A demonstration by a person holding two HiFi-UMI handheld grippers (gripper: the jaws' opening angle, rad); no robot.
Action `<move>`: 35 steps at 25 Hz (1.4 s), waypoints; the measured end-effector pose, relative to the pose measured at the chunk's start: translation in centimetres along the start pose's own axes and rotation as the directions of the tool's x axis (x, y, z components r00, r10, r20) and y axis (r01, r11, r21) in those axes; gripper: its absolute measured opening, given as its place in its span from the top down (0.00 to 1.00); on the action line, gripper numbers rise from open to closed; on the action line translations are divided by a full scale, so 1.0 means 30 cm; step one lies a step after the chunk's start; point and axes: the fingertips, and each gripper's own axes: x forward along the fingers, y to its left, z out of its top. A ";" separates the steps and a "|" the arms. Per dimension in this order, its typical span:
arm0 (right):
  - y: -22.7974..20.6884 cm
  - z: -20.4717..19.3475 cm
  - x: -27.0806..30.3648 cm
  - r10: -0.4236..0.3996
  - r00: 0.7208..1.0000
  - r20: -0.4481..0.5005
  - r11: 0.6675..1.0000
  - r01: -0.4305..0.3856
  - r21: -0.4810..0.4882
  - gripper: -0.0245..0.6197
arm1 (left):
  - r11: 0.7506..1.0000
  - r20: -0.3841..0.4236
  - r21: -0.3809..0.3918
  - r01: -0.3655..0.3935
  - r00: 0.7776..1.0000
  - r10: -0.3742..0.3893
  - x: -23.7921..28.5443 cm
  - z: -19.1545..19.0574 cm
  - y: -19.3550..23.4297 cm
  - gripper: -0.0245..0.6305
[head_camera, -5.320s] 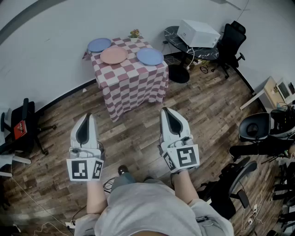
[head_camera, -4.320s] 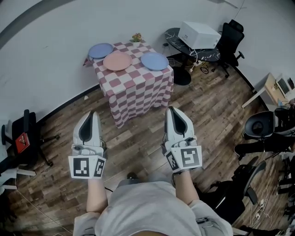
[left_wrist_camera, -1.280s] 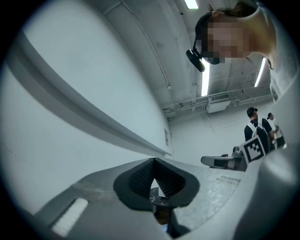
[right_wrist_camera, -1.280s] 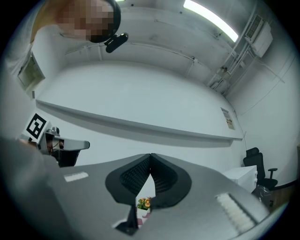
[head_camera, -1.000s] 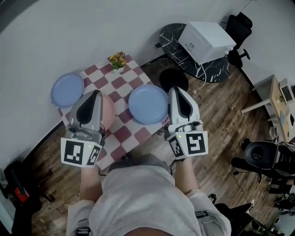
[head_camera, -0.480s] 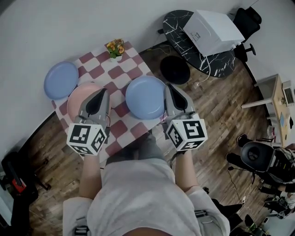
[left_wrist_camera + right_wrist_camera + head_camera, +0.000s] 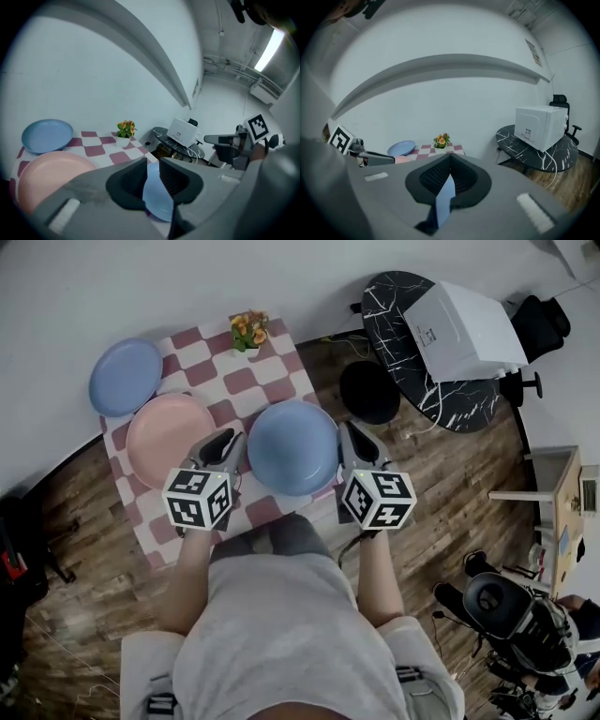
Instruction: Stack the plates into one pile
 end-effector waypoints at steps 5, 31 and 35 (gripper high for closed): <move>-0.100 -0.151 0.082 0.054 0.988 -0.144 0.998 -0.050 0.037 0.95 | 0.995 -0.089 -0.052 -0.089 0.992 0.084 0.097 -0.126 0.012 0.82; -0.310 -0.648 0.236 0.189 0.837 -0.513 0.979 -0.119 0.167 0.84 | 0.910 -0.320 -0.205 -0.361 0.903 0.286 0.219 -0.494 0.064 0.74; -0.323 -0.633 0.239 0.163 0.839 -0.518 0.983 -0.095 0.156 0.90 | 0.898 -0.333 -0.213 -0.384 0.893 0.303 0.209 -0.495 0.067 0.88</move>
